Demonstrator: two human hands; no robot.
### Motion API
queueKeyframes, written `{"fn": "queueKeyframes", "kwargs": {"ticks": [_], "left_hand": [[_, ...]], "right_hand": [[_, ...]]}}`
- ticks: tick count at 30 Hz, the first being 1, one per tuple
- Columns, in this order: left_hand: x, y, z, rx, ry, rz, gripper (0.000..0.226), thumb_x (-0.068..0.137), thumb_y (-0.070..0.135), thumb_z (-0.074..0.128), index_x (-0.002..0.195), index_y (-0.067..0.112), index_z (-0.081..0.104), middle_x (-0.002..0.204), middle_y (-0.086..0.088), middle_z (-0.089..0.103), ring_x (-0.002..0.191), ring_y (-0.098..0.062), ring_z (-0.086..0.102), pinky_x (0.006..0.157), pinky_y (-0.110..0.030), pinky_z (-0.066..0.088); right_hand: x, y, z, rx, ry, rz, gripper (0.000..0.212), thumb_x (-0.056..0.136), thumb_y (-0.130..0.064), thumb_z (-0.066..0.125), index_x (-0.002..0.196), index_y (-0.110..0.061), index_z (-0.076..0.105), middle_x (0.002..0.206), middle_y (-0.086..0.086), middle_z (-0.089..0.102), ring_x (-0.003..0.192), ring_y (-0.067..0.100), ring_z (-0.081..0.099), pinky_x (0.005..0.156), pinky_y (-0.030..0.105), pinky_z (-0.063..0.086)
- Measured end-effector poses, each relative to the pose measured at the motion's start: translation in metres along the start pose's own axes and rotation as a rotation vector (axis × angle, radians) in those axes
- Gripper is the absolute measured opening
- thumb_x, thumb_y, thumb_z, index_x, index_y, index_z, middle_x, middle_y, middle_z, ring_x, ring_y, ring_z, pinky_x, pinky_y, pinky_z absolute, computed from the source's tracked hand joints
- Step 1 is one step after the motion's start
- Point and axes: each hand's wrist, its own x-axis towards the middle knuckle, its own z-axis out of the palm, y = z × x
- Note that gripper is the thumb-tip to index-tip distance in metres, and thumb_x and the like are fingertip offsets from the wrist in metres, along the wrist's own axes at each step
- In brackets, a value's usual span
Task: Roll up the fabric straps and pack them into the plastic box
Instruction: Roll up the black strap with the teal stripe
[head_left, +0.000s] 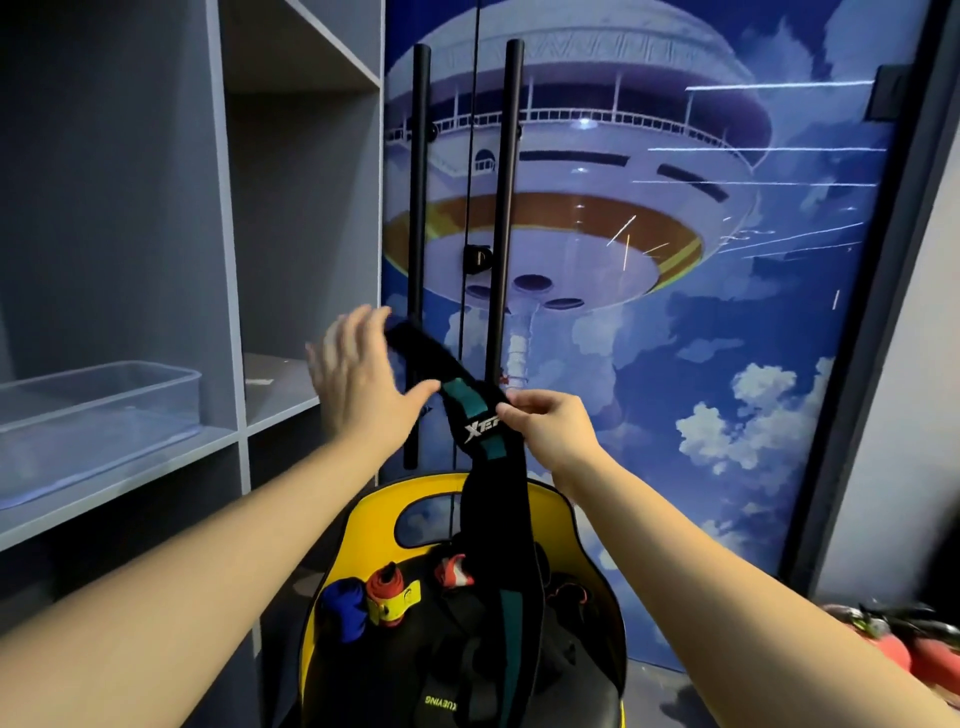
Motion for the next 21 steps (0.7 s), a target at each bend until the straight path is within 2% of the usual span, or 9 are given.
{"fn": "queueKeyframes", "kwargs": {"ticks": [2,3,6,8,11,15,18,21], "left_hand": [[-0.003,0.0,-0.003,-0.216,-0.073,-0.214,0.097,0.074,0.048,0.084,0.151,0.019,0.032,0.155,-0.006,0.037,0.14,-0.026,0.038,0.116,-0.045,0.032],[-0.006,0.002,-0.003,-0.334,-0.175,-0.326,0.089,0.077,0.048,0.083,0.148,0.019,0.038,0.149,-0.005,0.046,0.133,-0.024,0.047,0.109,-0.042,0.041],[-0.019,0.014,-0.002,-0.686,-0.53,-0.528,0.041,0.086,0.047,0.074,0.116,0.019,0.07,0.109,-0.001,0.074,0.103,-0.019,0.069,0.096,-0.041,0.054],[-0.028,0.021,0.001,-0.843,-0.63,-0.572,0.027,0.093,0.038,0.068,0.11,0.017,0.073,0.096,-0.003,0.077,0.09,-0.018,0.073,0.096,-0.043,0.055],[-0.036,0.03,0.005,-0.971,-0.572,-0.687,0.014,0.098,0.021,0.064,0.107,0.013,0.071,0.094,-0.009,0.073,0.08,-0.019,0.067,0.087,-0.037,0.056],[-0.041,0.037,0.006,-1.023,-0.556,-0.729,0.006,0.098,0.011,0.062,0.1,0.009,0.067,0.088,-0.01,0.072,0.071,-0.02,0.069,0.064,-0.026,0.06],[-0.044,0.042,0.002,-1.029,-0.553,-0.714,0.007,0.099,0.012,0.061,0.1,0.009,0.067,0.084,-0.008,0.071,0.071,-0.023,0.07,0.061,-0.032,0.06],[-0.045,0.045,-0.007,-1.081,-0.562,-0.701,0.005,0.098,0.015,0.062,0.099,0.013,0.067,0.091,-0.009,0.071,0.073,-0.026,0.07,0.057,-0.032,0.057]], "right_hand": [[0.001,0.001,-0.005,0.093,-0.023,0.068,0.016,0.086,-0.014,0.077,0.101,-0.008,0.075,0.101,0.011,0.076,0.093,0.024,0.073,0.084,0.034,0.06],[0.0,0.0,-0.007,0.151,-0.033,0.099,0.021,0.087,-0.013,0.076,0.106,-0.005,0.074,0.104,0.014,0.076,0.095,0.025,0.073,0.081,0.034,0.06],[-0.008,-0.004,-0.008,0.298,-0.055,0.15,0.024,0.09,-0.011,0.073,0.112,-0.002,0.071,0.106,0.017,0.075,0.092,0.026,0.074,0.067,0.027,0.058],[-0.014,-0.005,-0.008,0.345,-0.062,0.182,0.023,0.091,-0.01,0.072,0.112,-0.002,0.071,0.105,0.017,0.075,0.091,0.027,0.075,0.063,0.026,0.057],[-0.022,-0.003,-0.011,0.325,-0.076,0.213,0.018,0.092,-0.013,0.071,0.108,-0.005,0.071,0.104,0.015,0.076,0.092,0.027,0.075,0.065,0.029,0.058],[-0.032,-0.006,-0.019,0.249,-0.11,0.138,0.009,0.091,-0.017,0.072,0.096,-0.009,0.07,0.096,0.013,0.077,0.085,0.028,0.074,0.071,0.031,0.057],[-0.038,-0.014,-0.025,0.142,-0.089,0.051,0.008,0.091,-0.016,0.073,0.089,-0.009,0.07,0.078,0.006,0.071,0.064,0.016,0.06,0.058,0.02,0.05],[-0.044,-0.023,-0.028,0.139,-0.075,0.028,0.011,0.091,-0.018,0.073,0.09,-0.008,0.071,0.083,0.011,0.069,0.073,0.023,0.057,0.065,0.027,0.049]]}}
